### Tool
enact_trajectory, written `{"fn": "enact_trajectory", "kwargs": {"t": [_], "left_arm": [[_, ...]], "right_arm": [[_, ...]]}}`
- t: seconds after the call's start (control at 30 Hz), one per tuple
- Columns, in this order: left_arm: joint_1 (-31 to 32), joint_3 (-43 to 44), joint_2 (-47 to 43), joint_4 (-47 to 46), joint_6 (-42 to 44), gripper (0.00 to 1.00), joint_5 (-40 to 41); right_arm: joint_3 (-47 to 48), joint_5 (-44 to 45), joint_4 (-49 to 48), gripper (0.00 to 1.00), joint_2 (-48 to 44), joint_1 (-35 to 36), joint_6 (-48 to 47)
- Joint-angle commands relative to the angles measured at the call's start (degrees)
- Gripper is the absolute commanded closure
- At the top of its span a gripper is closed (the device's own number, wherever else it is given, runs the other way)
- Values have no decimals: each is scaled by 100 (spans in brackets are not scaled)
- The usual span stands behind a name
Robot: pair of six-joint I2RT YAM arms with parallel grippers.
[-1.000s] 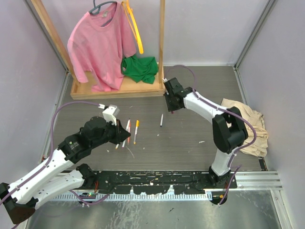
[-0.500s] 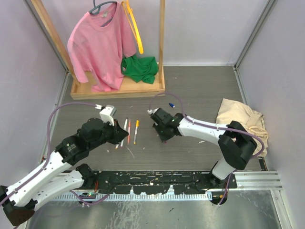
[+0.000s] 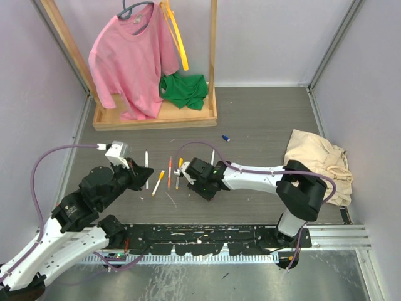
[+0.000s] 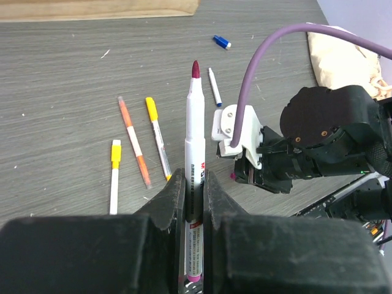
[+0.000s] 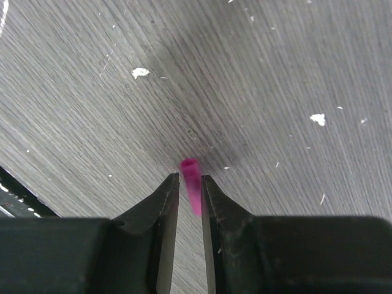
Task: Insert the pens into the pen caps
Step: Move the pen cap to the center of the board, then insert the pen cap onto the pen.
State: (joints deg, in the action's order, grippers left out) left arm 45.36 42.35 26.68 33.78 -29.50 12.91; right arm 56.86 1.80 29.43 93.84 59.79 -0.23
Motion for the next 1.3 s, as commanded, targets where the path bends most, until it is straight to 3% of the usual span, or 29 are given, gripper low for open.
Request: {"fn": "enact_trajectory", "kwargs": {"t": [0.0, 0.23, 0.53, 0.9, 1.1, 1.27], "left_arm": [[-16, 203, -57, 53, 3, 100, 241], [-16, 185, -91, 76, 18, 100, 232], [-10, 147, -53, 30, 58, 100, 134], [-13, 42, 99, -138, 14, 100, -76], [-16, 41, 217, -161, 4, 100, -189], [-17, 35, 294, -163, 1, 100, -191]], "right_arm": [[193, -88, -151, 73, 197, 109, -423], [169, 69, -201, 65, 247, 235, -360], [-165, 768, -598, 51, -856, 239, 539], [-1299, 991, -1083, 46, -2144, 542, 4676], [-1454, 1675, -1024, 42, -2042, 1207, 5846], [-1682, 1770, -1366, 36, -1898, 1287, 6444]]}}
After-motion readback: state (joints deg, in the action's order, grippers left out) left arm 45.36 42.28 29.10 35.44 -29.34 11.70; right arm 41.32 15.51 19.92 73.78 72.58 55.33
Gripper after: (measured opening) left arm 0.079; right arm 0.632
